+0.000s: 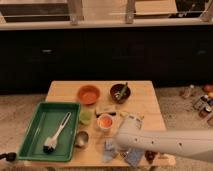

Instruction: Wipe red bowl with towel

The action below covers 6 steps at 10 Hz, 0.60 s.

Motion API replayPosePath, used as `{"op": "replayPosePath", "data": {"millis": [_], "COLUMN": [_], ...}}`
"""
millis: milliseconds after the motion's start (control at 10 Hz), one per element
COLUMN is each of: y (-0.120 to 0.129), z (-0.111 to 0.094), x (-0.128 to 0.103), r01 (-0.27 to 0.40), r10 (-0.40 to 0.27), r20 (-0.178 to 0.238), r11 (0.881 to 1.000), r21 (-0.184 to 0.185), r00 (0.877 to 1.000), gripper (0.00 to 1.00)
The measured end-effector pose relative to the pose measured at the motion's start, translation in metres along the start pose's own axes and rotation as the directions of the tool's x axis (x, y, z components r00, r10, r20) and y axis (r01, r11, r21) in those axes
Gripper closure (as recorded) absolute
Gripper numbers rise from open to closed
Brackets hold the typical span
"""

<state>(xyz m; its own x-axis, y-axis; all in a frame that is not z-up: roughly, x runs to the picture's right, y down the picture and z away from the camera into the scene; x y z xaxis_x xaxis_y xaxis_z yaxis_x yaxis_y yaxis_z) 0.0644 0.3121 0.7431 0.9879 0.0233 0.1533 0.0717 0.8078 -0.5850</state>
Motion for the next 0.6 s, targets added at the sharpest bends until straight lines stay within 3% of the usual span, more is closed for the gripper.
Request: {"op": "replayPosePath", "data": {"millis": [100, 200, 400, 600], "y": [0.0002, 0.0023, 0.0029, 0.0023], "z": [-0.0089, -0.0114, -0.0117, -0.0110], "x": [-0.0012, -0.0017, -0.0024, -0.0047], "r01": [0.005, 0.008, 0.017, 0.033], "r10": [-0.005, -0.009, -0.017, -0.034], "r20": [-0.002, 0.002, 0.012, 0.019], "r11": [1.000, 1.000, 0.999, 0.999], "r21": [0.007, 0.015, 0.035, 0.042], "r00": [1.000, 1.000, 1.000, 0.999], "gripper": [0.89, 0.85, 0.69, 0.47]}}
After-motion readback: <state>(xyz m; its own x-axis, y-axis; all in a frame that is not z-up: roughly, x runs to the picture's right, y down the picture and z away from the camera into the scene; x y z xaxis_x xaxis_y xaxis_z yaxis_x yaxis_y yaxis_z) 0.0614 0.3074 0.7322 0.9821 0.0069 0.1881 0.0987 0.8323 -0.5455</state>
